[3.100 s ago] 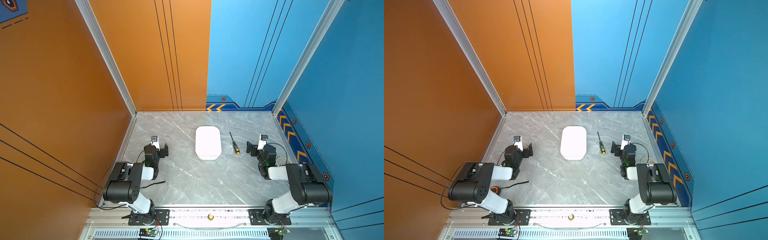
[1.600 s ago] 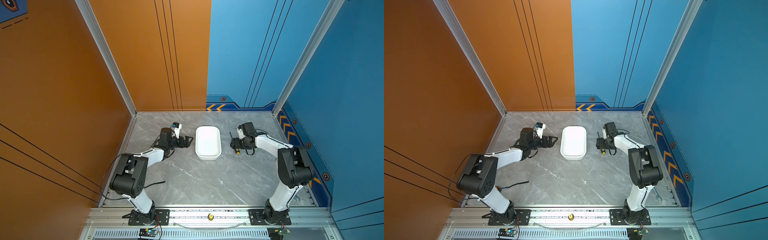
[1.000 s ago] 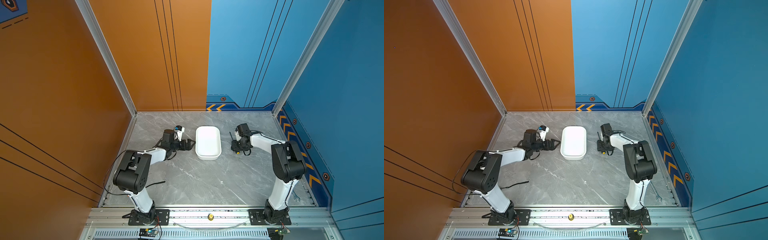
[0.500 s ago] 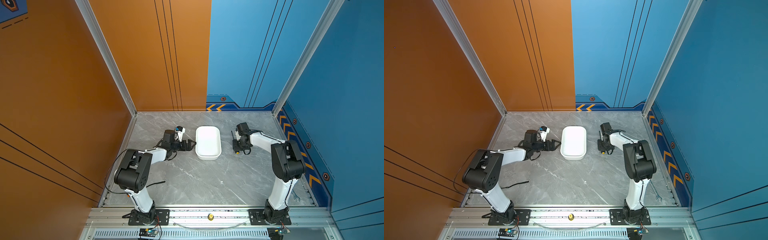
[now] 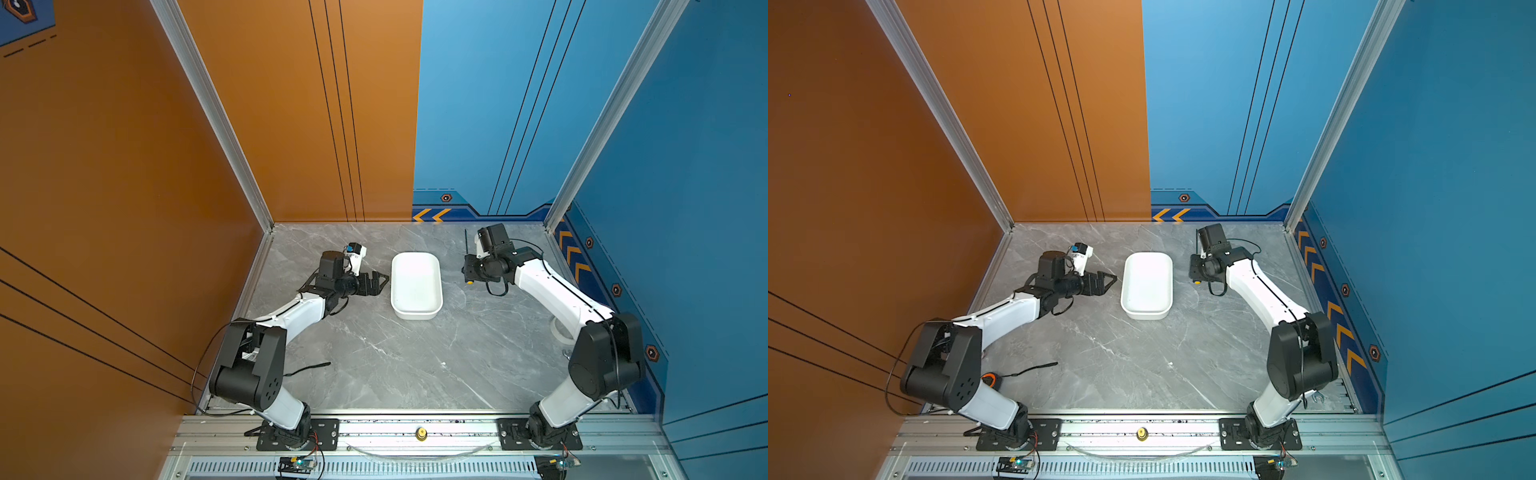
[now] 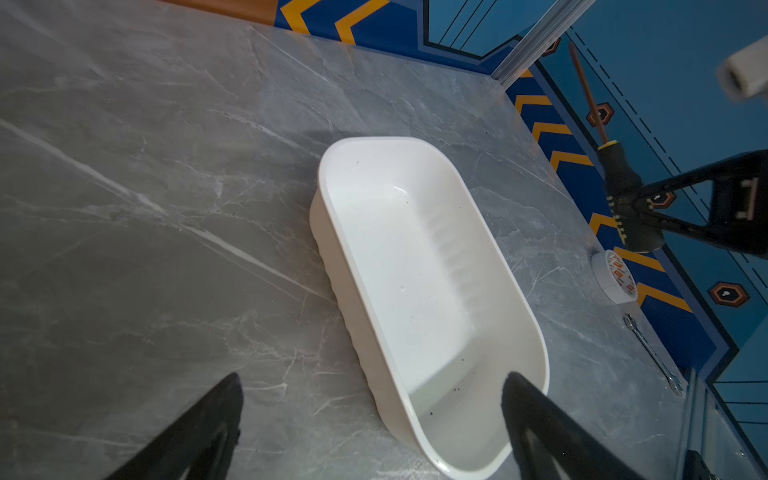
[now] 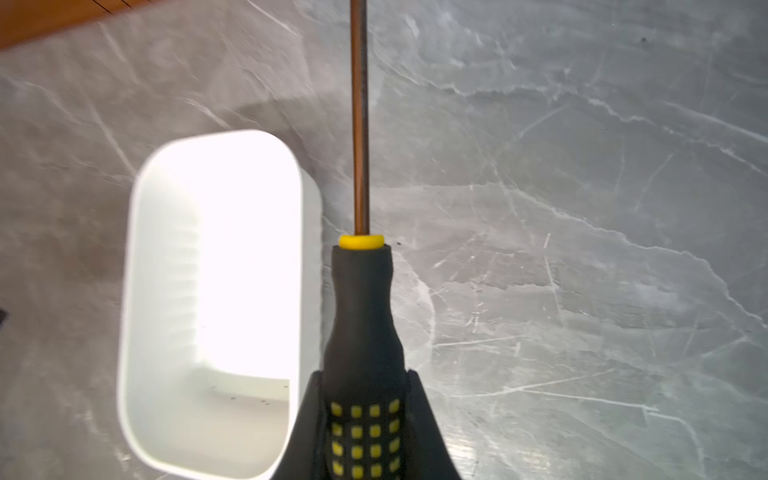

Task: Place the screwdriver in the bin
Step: 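Lift the screwdriver with the right gripper and carry it over the white bin, then lower the held screwdriver into the white bin with the right gripper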

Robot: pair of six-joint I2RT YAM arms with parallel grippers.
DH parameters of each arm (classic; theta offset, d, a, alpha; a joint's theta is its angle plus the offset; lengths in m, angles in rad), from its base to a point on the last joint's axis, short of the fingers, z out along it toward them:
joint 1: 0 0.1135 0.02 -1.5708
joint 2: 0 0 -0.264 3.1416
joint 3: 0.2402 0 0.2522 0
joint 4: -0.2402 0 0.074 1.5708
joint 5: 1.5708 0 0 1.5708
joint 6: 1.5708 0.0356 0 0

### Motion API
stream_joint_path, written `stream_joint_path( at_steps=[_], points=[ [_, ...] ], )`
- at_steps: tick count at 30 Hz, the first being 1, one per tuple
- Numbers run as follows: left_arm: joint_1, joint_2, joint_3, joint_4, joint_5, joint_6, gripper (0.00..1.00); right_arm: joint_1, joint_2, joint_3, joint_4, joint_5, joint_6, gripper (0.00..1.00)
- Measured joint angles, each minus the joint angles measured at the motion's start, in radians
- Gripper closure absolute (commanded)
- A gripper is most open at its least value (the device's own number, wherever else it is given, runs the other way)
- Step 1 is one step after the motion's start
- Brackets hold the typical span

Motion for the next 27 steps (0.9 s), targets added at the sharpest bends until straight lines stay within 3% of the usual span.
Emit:
stream_joint_path(
  at_steps=[6, 12, 19, 27],
  points=[
    [0.016, -0.012, 0.0, -0.026, -0.018, 0.007, 0.02, 0.126, 0.006, 0.114, -0.018, 0.01, 0.153, 1.0],
    [0.021, -0.023, -0.024, -0.032, -0.027, 0.019, 0.02, 0.185, 0.112, 0.148, 0.003, -0.012, 0.279, 1.0],
    [0.038, -0.059, -0.057, -0.033, -0.034, 0.027, 0.02, 0.289, 0.249, 0.14, 0.025, 0.01, 0.314, 1.0],
    [0.046, -0.062, -0.062, -0.032, -0.034, 0.037, 0.02, 0.292, 0.294, 0.138, 0.03, 0.018, 0.313, 1.0]
  ],
)
